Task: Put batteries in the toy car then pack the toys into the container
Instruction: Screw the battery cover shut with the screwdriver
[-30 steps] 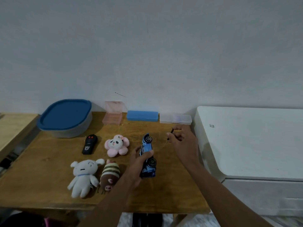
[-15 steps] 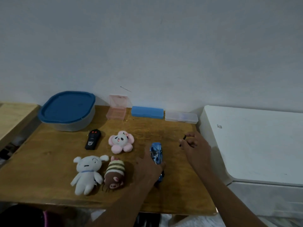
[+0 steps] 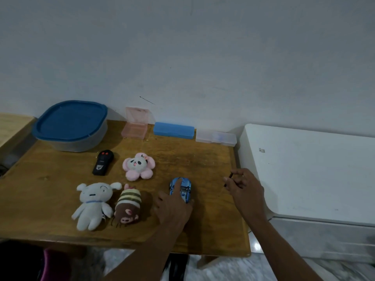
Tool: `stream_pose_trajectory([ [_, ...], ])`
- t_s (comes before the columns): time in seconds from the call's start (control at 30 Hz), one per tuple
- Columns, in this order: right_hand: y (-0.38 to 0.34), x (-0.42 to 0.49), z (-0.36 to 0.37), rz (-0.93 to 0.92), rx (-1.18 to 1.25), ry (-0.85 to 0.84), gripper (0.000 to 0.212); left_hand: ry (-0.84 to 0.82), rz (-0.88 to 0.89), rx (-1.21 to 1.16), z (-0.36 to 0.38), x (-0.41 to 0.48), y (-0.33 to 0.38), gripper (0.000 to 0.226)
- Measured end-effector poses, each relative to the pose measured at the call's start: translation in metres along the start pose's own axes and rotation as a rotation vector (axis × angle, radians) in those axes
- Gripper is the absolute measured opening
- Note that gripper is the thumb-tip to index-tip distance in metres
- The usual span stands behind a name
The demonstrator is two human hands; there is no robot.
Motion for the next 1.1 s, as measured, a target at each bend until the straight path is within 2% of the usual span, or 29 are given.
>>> stream_pose_trajectory([
  [0.43, 0.018, 0.009, -0.027, -0.031, 0.048, -0.038, 0.017, 0.051, -0.007, 0.071, 0.004, -0.002, 0.006, 0.087],
  [0.53, 0.016, 0.009, -0.025, -0.05, 0.068, -0.07, 0.018, 0.084, 0.061, 0.058, -0.007, -0.008, 0.006, 0.083],
  [0.63, 0.007, 0.011, -0.017, -0.094, 0.074, -0.121, 0.017, 0.121, 0.166, 0.043, -0.024, -0.007, 0.004, 0.07],
  [0.73, -0.01, 0.014, 0.0, -0.119, 0.07, -0.159, 0.022, 0.163, 0.285, 0.047, -0.049, 0.0, -0.004, 0.042],
  [0.8, -0.024, 0.016, 0.015, -0.15, 0.032, -0.185, 0.02, 0.177, 0.346, 0.07, -0.07, 0.004, -0.011, 0.034],
  [0.97, -0.068, 0.018, 0.048, -0.243, -0.115, -0.279, 0.028, 0.193, 0.374, 0.017, -0.12, 0.014, -0.041, 0.05],
  [1.1, -0.103, 0.023, 0.087, -0.193, -0.086, -0.333, 0.025, 0.187, 0.326, 0.058, -0.154, 0.039, -0.07, 0.05],
])
Point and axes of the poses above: each hand's wrist, its own x-axis towards the middle knuckle, its own z-axis out of the palm, y = z × x, the point moved 1 cm from there along x, towards the middle knuckle, and after that the axes turned 10 degrees about z, right-handed, at the moved point
